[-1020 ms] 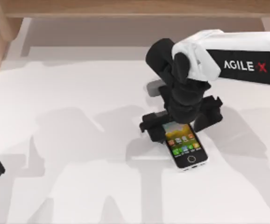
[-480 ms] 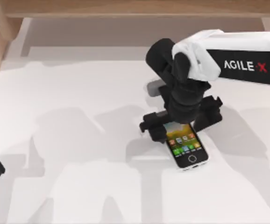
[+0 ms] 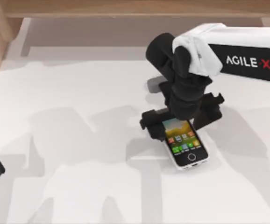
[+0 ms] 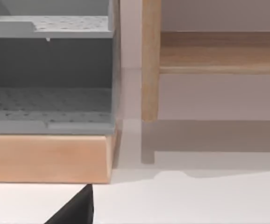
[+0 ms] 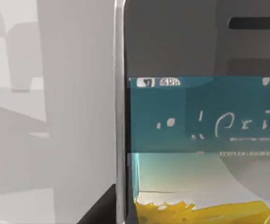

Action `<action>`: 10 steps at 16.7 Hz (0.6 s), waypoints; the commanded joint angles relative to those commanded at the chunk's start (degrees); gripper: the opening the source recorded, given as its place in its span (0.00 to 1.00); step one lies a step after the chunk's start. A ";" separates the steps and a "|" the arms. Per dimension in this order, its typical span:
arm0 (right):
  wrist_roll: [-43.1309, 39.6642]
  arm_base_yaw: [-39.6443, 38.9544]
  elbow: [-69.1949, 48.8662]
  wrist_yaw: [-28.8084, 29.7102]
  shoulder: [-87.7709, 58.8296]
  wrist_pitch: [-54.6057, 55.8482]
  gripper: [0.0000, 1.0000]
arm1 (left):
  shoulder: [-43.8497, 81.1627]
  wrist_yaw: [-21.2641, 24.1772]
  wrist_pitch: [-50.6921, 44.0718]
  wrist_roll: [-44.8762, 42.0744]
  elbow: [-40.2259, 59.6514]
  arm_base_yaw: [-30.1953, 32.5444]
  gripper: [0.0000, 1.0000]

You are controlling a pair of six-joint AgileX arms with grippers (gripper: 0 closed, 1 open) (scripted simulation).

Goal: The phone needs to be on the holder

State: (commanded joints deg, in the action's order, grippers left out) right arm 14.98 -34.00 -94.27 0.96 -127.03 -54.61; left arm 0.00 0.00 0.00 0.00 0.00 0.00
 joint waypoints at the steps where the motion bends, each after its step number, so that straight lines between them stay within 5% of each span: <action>1: -0.02 0.00 -0.39 0.00 0.34 -0.52 0.00 | 0.00 0.00 0.00 0.00 0.00 0.00 1.00; 10: -0.03 2.11 -1.83 0.68 5.47 0.73 0.00 | 0.00 0.00 0.00 0.00 0.00 0.00 1.00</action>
State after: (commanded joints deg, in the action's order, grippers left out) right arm 14.95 -31.89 -96.10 1.64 -121.56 -53.89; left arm 0.00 0.00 0.00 0.00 0.00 0.00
